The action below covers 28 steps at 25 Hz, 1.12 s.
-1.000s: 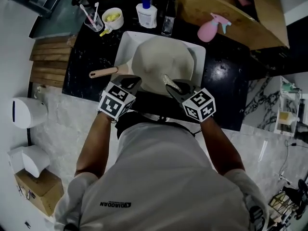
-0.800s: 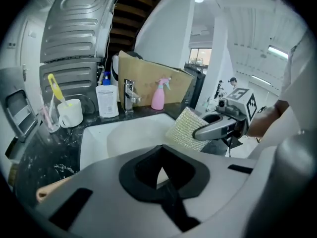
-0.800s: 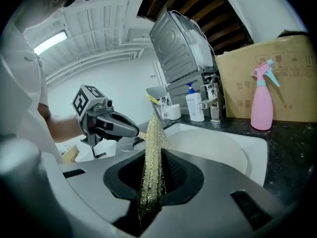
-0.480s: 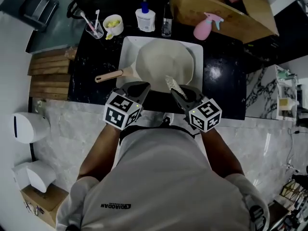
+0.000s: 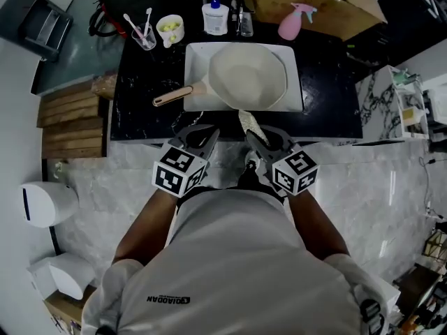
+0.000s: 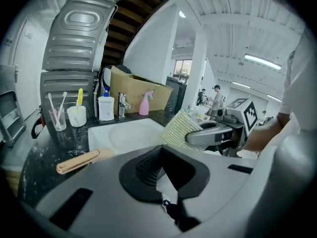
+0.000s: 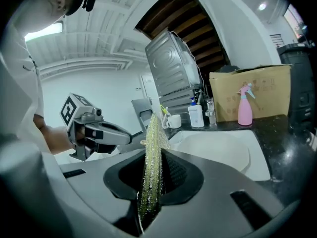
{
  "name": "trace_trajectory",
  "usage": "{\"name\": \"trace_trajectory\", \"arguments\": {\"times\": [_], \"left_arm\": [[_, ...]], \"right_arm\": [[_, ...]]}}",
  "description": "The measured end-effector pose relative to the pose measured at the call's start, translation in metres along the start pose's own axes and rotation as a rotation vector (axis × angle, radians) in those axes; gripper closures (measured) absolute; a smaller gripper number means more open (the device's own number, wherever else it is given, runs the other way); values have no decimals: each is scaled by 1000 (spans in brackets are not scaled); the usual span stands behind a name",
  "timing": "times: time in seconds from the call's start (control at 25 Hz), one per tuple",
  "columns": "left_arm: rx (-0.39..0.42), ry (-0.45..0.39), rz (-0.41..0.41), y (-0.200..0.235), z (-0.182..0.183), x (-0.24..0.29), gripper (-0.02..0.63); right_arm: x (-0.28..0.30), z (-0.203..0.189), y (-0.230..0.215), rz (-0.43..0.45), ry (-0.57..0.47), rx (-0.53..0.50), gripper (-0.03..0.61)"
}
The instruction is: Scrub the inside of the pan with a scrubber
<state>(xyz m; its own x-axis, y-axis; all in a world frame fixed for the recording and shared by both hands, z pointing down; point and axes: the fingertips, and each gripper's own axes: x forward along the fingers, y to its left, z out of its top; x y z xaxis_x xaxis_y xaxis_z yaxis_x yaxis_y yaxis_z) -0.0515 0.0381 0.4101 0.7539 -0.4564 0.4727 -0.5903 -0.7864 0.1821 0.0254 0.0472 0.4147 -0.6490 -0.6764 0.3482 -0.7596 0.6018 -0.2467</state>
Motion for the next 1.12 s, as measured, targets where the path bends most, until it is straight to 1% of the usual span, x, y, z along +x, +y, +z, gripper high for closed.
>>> {"name": "trace_trajectory", "arguments": {"times": [0.08,0.36,0.56,0.72,0.92,1.12], "left_arm": [[-13,-5,-16,-8,-10,-16,600],[9,-3,-80,-42,-37,-53,600],[26,-6,-114,-62,-43,-65,600],[34,-23,-140,-83,-44,-67,600],[10,-37,-97,-88,-40,-60,600],[-8,-52,-65,-97,-24,-48,600]], "right_arm": [[-8,-6,19,-23,-12,24,497],[-42,-27,67,-105,-37,69,497],[-60,-24,79,-152,-75,82,499],[-72,-23,80,-159,-77,65,499],[-84,-27,73,-131,-60,62,499],[-98,-28,63,-100,-34,55,499]]}}
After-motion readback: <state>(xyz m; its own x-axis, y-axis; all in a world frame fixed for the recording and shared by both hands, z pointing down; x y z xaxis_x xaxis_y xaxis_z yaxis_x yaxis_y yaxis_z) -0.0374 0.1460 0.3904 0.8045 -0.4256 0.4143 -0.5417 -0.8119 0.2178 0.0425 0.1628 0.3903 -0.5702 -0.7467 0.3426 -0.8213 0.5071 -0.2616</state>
